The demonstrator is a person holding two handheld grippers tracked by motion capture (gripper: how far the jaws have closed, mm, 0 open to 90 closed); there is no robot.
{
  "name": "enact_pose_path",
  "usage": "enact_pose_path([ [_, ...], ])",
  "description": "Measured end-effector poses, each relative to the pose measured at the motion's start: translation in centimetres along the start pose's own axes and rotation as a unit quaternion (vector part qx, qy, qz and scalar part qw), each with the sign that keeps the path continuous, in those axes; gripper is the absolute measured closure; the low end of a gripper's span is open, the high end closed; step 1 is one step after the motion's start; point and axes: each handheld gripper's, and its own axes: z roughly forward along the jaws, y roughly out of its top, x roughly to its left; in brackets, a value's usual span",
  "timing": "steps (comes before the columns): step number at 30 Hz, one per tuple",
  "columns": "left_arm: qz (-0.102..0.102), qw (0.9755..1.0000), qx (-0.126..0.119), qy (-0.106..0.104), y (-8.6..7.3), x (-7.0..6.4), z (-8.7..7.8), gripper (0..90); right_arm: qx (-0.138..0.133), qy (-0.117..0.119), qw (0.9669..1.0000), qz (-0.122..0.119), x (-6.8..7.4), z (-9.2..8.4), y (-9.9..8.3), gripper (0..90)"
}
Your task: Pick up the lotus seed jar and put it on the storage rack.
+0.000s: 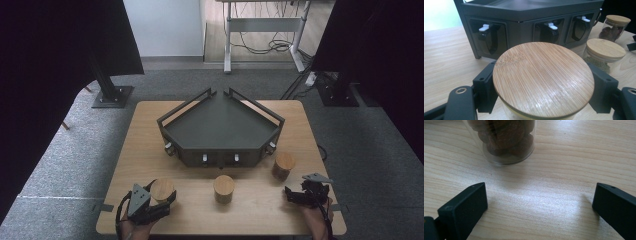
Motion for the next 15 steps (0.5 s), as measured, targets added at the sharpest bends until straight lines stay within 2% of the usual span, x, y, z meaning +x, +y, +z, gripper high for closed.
enact_pose_path([
  [15,-0.006,0.9999,-0.01,0.001,0.77,0.09,0.01,24.2,0.0,0.0,1.0,0.0,0.0,0.0,0.0,0.0],
])
